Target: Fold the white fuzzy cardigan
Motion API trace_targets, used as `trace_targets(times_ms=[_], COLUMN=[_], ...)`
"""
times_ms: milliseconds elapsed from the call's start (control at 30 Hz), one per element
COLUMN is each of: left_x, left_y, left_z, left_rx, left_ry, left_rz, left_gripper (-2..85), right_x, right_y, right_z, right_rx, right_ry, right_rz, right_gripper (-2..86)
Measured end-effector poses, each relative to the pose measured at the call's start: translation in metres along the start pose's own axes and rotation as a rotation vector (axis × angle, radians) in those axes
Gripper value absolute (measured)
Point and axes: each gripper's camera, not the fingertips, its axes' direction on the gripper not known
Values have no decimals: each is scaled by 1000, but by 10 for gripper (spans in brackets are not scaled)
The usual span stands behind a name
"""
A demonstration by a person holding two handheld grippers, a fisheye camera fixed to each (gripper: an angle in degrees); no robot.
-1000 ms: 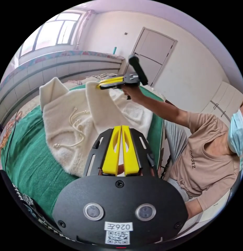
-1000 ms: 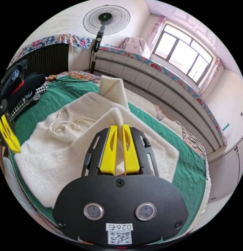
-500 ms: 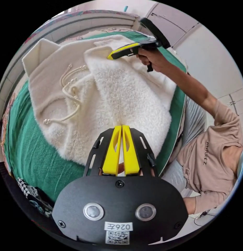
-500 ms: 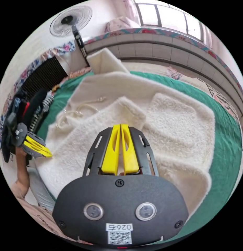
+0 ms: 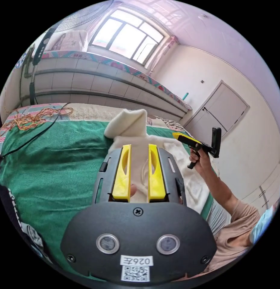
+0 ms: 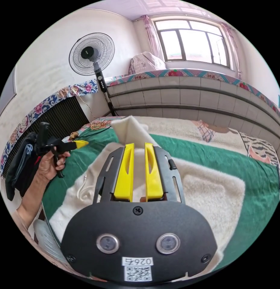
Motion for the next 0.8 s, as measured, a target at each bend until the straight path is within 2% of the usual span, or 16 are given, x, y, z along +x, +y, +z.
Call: trace_targets(times_ms=[133, 200, 267, 333, 367, 467, 500, 533, 600, 633, 700, 767, 800], left_x=[-46, -71, -94, -110, -111, -105, -100, -93, -84, -77, -58, -37, -27], left_y=[-36, -47, -55, -67, -71, -81, -81, -76, -72, -74, -77, -82, -84], left_z=[27, 34, 41, 53, 56, 71, 69, 57, 37, 28, 13, 2, 1], left_rx=[25, 52, 73, 63, 49, -59, -34, 75, 225, 258, 269, 213, 152], left_ry=[32, 81, 148, 231, 230, 207, 256, 330, 494, 600, 656, 563, 421], left_rz=[-107, -182, -263, -288, -284, -245, -224, -180, -113, -58, 32, 103, 97], left_gripper=[149, 185, 225, 235, 235, 129, 69, 15, -1, -4, -6, -4, -1], right_x=[-9, -10, -9, -15, -23, -49, -52, -58, -51, -36, -1, 50, 60], right_y=[-47, -62, -74, -71, -62, -33, -26, -12, 5, 13, 17, 16, 15], right_z=[38, 66, 106, 113, 106, 82, 76, 58, 19, -14, -59, -95, -99], right_rx=[60, 27, -112, -156, -119, -110, -105, -83, 11, 105, 209, 253, 245], right_ry=[-55, -30, -17, -74, -88, -110, -108, -99, -97, -120, -142, -165, -167], right_rz=[-71, -82, -92, -138, -192, -379, -410, -476, -502, -459, -333, -177, -144], right_gripper=[105, 116, 86, 32, 12, 9, 10, 20, 35, 43, 55, 62, 62])
